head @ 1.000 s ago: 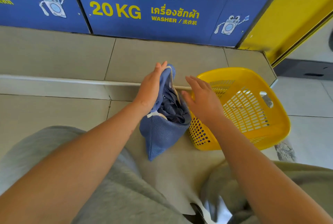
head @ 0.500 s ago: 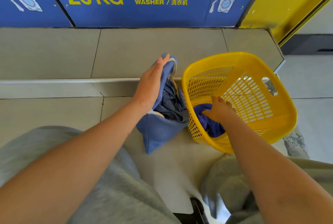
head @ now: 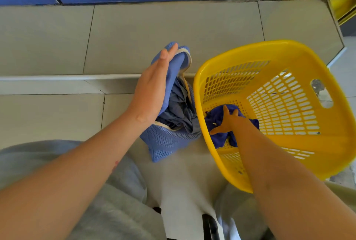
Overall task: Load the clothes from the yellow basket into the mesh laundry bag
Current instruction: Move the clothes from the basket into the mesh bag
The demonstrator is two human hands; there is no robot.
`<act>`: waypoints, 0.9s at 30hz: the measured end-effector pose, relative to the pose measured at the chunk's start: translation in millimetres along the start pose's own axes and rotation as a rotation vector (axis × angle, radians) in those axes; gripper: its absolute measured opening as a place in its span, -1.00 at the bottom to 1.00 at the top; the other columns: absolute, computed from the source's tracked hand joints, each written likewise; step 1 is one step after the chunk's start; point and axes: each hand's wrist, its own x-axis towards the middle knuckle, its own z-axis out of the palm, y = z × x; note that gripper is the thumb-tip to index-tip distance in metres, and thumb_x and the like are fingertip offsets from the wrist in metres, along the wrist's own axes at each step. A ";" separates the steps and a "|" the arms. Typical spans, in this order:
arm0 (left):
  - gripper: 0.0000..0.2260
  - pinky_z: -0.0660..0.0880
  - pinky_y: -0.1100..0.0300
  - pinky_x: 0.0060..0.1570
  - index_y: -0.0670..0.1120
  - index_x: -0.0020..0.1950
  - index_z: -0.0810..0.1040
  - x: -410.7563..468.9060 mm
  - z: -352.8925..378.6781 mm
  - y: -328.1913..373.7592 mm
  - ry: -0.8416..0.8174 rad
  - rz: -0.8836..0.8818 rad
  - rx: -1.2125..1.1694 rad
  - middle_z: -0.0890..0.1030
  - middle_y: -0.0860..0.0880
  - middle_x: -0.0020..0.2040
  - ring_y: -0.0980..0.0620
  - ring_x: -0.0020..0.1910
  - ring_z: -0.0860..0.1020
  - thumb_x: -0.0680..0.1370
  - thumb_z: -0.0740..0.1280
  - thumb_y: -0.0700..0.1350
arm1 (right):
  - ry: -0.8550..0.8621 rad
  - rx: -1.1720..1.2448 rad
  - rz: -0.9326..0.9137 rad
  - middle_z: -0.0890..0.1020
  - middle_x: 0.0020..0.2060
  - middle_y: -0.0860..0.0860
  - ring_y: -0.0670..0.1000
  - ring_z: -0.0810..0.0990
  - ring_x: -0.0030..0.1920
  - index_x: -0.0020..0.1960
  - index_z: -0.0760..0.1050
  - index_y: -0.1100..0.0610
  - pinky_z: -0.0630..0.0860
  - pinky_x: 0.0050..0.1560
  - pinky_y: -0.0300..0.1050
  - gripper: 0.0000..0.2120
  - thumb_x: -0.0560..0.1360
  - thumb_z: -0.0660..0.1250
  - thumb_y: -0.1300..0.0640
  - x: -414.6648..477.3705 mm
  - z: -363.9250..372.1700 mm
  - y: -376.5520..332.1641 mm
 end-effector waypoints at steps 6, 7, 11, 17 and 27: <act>-0.58 0.33 0.46 0.27 0.11 0.44 0.40 3.6 -1.5 -1.2 -0.019 0.023 0.006 0.47 0.23 0.33 0.44 0.22 0.42 0.66 -0.04 0.15 | 0.132 -0.015 -0.024 0.26 0.39 0.22 0.35 0.38 0.31 0.49 0.14 0.03 0.44 0.19 0.18 -0.19 0.37 0.48 -0.02 9.7 3.0 -3.1; -0.58 0.28 0.62 0.15 0.12 0.47 0.35 3.5 -2.2 -0.3 -0.044 0.030 0.028 0.44 0.25 0.33 0.54 0.14 0.39 0.68 -0.08 0.12 | 0.142 0.033 -0.060 0.38 0.33 0.21 0.30 0.44 0.27 0.43 0.25 0.07 0.46 0.18 0.12 -0.31 0.39 0.46 0.06 10.6 -1.0 -1.4; -0.59 0.30 0.45 0.27 0.13 0.45 0.38 -1.9 -8.8 -2.5 -0.031 0.029 0.007 0.44 0.23 0.36 0.36 0.26 0.40 0.67 -0.05 0.13 | 0.151 0.141 -0.161 0.52 0.23 0.23 0.25 0.50 0.23 0.34 0.34 0.16 0.44 0.15 0.06 -0.49 0.43 0.39 0.13 1.1 -19.0 3.3; -0.59 0.22 0.35 0.19 0.15 0.48 0.32 -11.8 -20.2 4.6 -0.048 0.031 -0.005 0.36 0.24 0.35 0.34 0.26 0.29 0.68 -0.08 0.12 | 0.537 0.521 -0.304 0.59 0.06 0.27 0.24 0.57 0.09 0.15 0.44 0.22 0.45 -0.04 0.03 -0.66 0.39 0.38 0.23 -68.3 -70.3 1.6; -0.58 0.21 0.22 0.39 0.10 0.44 0.41 -37.5 -55.1 -3.8 -0.066 0.108 -0.083 0.40 0.11 0.44 0.19 0.41 0.33 0.64 0.03 0.17 | 1.115 1.006 -0.635 0.53 0.05 0.16 0.11 0.52 -0.01 0.04 0.37 0.00 0.49 -0.02 -0.04 -0.68 0.33 0.38 0.07 -251.7 -86.4 -61.4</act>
